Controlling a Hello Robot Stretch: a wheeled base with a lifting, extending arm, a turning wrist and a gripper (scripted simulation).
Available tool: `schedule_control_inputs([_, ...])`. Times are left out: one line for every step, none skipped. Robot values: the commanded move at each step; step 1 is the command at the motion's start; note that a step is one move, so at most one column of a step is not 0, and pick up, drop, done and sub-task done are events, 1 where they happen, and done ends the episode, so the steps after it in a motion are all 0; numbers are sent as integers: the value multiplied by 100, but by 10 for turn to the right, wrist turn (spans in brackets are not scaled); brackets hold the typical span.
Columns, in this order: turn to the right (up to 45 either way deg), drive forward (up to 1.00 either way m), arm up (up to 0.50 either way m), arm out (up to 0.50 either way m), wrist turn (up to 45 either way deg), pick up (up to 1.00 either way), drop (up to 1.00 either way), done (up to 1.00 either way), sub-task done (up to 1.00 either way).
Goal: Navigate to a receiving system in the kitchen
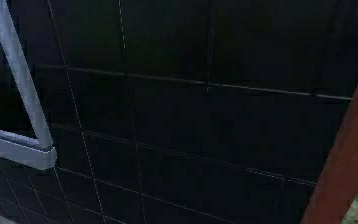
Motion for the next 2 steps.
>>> schedule_control_inputs([-450, 0, 0, 0, 0, 0, 0, 0, 0])
schedule_control_inputs([0, 0, 0, 0, 0, 0, 0, 100, 0])
